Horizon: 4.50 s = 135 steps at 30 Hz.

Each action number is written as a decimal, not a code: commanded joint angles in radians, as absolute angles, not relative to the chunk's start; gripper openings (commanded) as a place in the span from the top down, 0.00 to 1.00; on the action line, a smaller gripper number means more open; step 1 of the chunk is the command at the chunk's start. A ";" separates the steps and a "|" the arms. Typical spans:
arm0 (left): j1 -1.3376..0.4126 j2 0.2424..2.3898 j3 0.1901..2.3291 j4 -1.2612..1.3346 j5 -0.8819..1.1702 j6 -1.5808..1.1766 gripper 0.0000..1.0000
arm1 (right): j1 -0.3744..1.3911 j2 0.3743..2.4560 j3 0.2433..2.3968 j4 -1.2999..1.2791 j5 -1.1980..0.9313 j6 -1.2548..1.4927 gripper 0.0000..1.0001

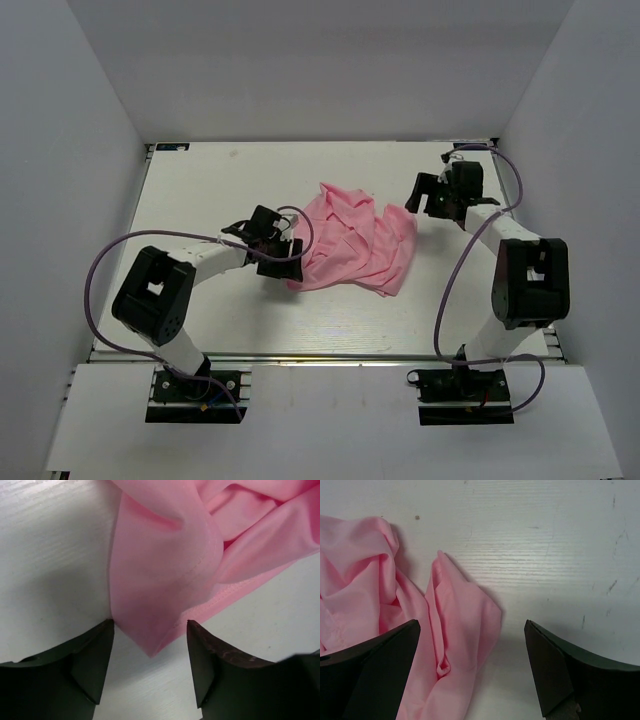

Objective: Fold and stack the t-shirts
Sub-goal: Flatten out the tshirt

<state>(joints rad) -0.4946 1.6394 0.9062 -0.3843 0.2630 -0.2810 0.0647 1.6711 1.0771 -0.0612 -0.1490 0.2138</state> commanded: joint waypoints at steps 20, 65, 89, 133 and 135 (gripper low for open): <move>-0.540 1.724 0.931 -0.397 0.264 -0.285 1.00 | 0.175 2.014 1.378 -0.130 -0.160 -0.023 0.14; -0.518 1.053 1.347 -0.474 -0.104 -0.344 1.00 | 0.179 1.240 1.312 -0.155 0.348 0.190 1.00; -0.518 0.874 1.491 -0.456 -0.238 -0.282 1.00 | 0.183 0.891 1.489 -0.195 0.629 0.009 1.00; -0.456 1.618 1.293 -0.267 -0.512 -0.367 1.00 | 0.153 1.575 1.285 -0.041 0.503 0.032 1.00; -0.442 1.714 1.376 -0.302 -0.488 -0.367 1.00 | 0.146 1.661 1.327 -0.048 0.509 0.029 1.00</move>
